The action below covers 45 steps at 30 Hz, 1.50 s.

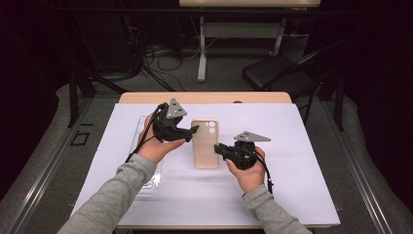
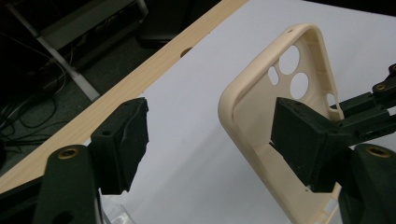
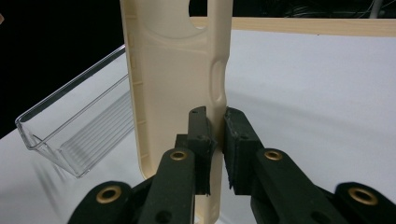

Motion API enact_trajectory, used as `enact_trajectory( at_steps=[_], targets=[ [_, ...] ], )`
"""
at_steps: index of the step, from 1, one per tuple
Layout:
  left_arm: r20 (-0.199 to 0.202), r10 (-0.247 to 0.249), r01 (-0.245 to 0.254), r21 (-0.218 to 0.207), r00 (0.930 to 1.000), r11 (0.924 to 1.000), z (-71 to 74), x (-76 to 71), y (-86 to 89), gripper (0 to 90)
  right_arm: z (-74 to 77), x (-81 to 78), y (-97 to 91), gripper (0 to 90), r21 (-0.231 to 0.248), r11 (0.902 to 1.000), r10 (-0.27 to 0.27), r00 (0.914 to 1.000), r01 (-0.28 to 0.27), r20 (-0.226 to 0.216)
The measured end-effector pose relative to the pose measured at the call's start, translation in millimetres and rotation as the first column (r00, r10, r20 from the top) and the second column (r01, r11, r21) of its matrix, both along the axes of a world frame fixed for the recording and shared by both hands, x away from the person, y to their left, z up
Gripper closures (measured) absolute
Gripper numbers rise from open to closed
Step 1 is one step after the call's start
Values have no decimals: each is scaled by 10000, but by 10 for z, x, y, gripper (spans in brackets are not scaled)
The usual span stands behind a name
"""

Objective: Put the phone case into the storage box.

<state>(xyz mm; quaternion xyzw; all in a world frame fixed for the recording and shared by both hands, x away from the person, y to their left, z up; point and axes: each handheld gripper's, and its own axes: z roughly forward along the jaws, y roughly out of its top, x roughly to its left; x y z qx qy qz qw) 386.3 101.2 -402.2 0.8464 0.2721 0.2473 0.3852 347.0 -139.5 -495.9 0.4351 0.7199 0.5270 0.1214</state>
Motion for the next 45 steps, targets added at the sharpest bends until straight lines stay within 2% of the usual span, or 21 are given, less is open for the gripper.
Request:
enact_trajectory(
  at_steps=[10,17,27,30,45],
  targets=[
    [23,32,-32,252,10000,9997,-4,11,-41,295,-1,-6,12,821,1,10000,-7,10000,7,25],
    [220,-94,75,856,9997,9963,-4,0,-73,359,0,-12,16,821,7,10000,8,10000,-8,29],
    [457,-235,175,1279,9987,9916,-6,-6,-112,406,-4,-9,18,821,21,10000,9,10000,-9,15],
    [527,-219,146,1350,9984,9907,-12,-2,-121,412,-3,-11,19,821,26,10000,21,10000,-21,6],
    [455,-507,430,1563,9977,9868,13,-4,-136,565,-12,-12,27,822,0,10000,51,10000,-51,-6]
  ],
)
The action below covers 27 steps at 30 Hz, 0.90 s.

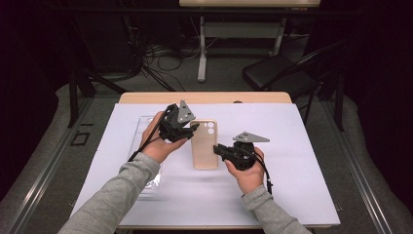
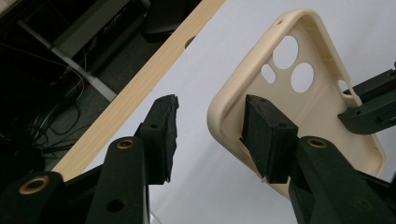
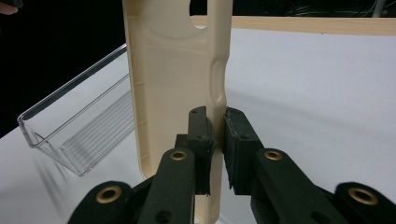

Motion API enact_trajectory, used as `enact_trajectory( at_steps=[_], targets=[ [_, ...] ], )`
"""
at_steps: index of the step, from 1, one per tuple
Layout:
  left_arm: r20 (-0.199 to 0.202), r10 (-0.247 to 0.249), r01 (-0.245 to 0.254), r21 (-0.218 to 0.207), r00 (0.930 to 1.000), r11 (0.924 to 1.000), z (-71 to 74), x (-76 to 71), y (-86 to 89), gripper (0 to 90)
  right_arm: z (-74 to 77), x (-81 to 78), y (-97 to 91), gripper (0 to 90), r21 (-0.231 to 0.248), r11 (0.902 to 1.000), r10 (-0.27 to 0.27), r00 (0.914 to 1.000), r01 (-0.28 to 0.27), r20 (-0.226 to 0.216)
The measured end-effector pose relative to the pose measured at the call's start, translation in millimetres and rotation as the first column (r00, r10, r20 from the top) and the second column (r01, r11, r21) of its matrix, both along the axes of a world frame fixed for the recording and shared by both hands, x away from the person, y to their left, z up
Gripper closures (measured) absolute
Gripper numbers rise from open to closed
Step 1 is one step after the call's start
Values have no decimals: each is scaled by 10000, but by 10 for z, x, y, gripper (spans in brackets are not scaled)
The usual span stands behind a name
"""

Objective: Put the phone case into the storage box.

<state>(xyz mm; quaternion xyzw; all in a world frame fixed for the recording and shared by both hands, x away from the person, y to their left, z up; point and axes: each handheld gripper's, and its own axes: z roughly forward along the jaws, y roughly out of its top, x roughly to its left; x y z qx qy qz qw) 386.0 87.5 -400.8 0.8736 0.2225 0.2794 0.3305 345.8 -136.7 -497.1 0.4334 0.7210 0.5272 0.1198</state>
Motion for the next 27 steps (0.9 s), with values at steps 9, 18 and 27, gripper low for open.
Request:
enact_trajectory(
  at_steps=[9,18,27],
  targets=[
    [-33,-99,100,152,9999,9998,0,-5,-3,649,-1,-2,4,821,-22,10000,42,10000,-42,-14],
    [-101,-204,207,284,9997,9994,3,-12,-15,729,-3,-1,5,822,12,10000,38,10000,-38,-3],
    [0,-321,321,597,9995,9977,34,-22,-27,769,-4,0,3,822,36,10000,57,10000,-57,-27]
  ],
)
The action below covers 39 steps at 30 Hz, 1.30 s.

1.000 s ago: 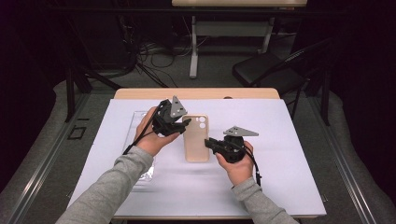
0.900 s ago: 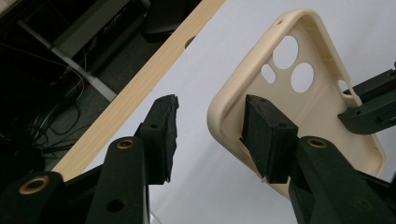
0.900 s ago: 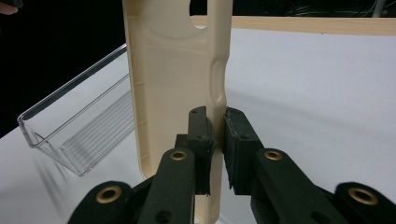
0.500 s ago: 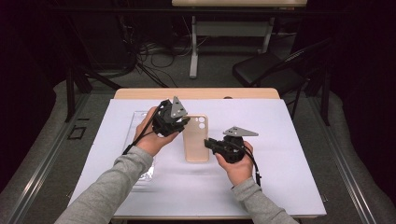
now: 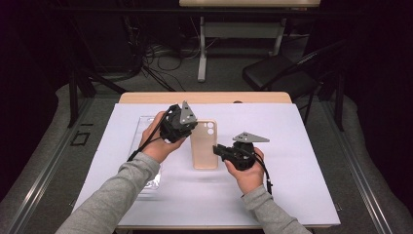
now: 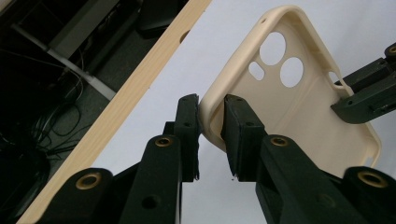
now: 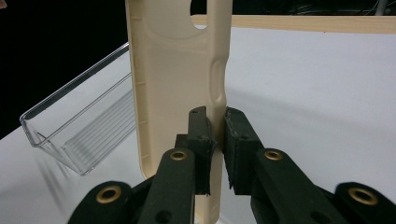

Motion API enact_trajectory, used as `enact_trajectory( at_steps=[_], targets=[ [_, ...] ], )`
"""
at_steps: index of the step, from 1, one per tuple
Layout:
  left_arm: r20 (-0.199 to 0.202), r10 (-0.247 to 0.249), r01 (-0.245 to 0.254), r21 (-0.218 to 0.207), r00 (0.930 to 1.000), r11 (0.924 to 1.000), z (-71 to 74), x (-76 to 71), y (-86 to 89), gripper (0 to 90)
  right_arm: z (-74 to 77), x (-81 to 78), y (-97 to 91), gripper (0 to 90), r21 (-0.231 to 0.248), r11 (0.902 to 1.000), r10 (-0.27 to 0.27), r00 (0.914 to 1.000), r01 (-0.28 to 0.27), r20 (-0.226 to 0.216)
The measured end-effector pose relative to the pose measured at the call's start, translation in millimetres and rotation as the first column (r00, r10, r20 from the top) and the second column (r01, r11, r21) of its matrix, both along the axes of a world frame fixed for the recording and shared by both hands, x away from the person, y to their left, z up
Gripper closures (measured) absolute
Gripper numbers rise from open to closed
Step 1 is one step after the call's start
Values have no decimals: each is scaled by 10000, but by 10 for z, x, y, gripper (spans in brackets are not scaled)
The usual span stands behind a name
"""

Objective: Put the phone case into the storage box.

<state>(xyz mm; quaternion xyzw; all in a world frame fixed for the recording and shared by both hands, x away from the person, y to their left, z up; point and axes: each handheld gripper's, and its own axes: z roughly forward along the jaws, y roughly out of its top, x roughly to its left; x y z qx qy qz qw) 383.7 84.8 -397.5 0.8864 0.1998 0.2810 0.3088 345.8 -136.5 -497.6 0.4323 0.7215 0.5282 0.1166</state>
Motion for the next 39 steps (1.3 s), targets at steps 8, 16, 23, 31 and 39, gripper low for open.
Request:
enact_trajectory(
  at_steps=[8,16,23,31,39],
  targets=[
    [14,55,-55,48,10000,10000,5,-3,5,789,1,-8,9,821,-29,10000,40,10000,-40,-17],
    [-94,151,-151,12,9998,9999,9,-11,12,794,1,-9,14,821,-43,10000,76,10000,-76,-19],
    [-132,294,-294,1,9995,9996,17,-23,4,795,2,-10,13,820,-24,10000,88,10000,-88,-3],
    [-237,442,-444,-52,9987,9990,24,-25,-6,797,0,-7,11,819,9,10000,61,10000,-61,2],
    [-268,515,-515,6,9983,9987,34,-35,-13,798,-1,-3,11,817,67,9999,96,10000,-96,-19]
  ],
)
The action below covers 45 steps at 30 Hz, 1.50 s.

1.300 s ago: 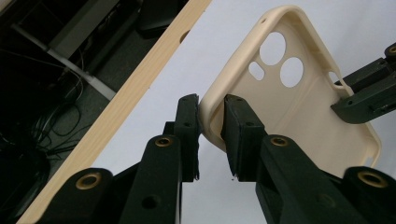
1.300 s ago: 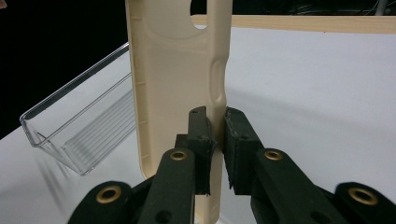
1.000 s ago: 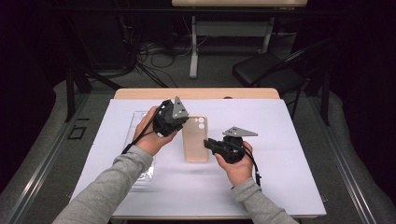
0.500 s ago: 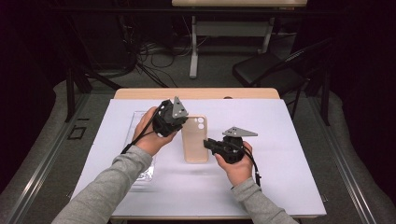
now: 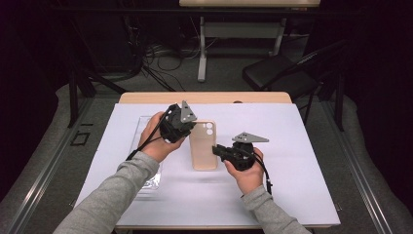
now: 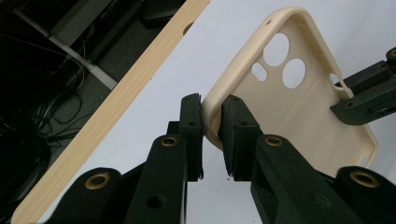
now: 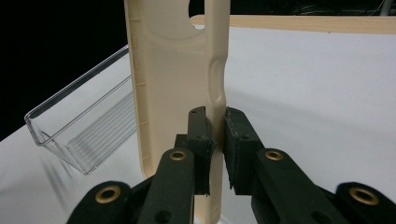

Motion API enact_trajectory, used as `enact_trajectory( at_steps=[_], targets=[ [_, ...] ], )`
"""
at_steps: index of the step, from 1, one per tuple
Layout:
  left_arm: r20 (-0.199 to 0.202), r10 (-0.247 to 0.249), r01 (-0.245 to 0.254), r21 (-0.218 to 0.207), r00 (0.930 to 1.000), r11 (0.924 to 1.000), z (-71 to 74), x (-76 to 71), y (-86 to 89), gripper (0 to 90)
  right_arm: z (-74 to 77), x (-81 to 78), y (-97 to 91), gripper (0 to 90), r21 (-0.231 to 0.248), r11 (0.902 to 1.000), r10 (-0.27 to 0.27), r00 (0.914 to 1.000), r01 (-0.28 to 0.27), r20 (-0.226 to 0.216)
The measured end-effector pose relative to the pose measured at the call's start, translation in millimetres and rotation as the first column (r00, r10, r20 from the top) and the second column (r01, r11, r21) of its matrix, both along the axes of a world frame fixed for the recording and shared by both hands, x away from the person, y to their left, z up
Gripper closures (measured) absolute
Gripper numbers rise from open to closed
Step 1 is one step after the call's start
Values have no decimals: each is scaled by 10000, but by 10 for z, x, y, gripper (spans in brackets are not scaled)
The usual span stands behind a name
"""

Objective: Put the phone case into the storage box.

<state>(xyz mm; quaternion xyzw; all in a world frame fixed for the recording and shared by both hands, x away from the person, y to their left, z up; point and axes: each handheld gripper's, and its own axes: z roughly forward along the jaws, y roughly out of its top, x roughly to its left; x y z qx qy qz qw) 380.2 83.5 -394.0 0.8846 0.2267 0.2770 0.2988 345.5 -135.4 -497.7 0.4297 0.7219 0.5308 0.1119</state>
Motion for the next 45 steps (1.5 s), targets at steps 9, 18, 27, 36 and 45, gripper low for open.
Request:
enact_trajectory(
  at_steps=[9,18,27,36,45],
  targets=[
    [-121,110,-111,-74,9999,9999,5,-3,-3,800,-1,7,-6,815,-19,10000,49,10000,-49,-35],
    [-179,187,-189,-95,9997,9998,13,-8,-7,801,-5,10,-6,810,49,10000,50,10000,-50,-52],
    [-201,192,-194,-99,9996,9998,9,1,-10,801,-5,16,-12,790,189,9998,57,9999,-54,-125],
    [-253,230,-231,-50,9994,9997,2,42,12,802,-11,28,-23,739,324,9994,97,9998,-90,-197],
    [-229,509,-511,-61,9984,9987,-3,130,96,802,-8,45,-44,684,455,9988,184,9991,-166,-382]
  ],
)
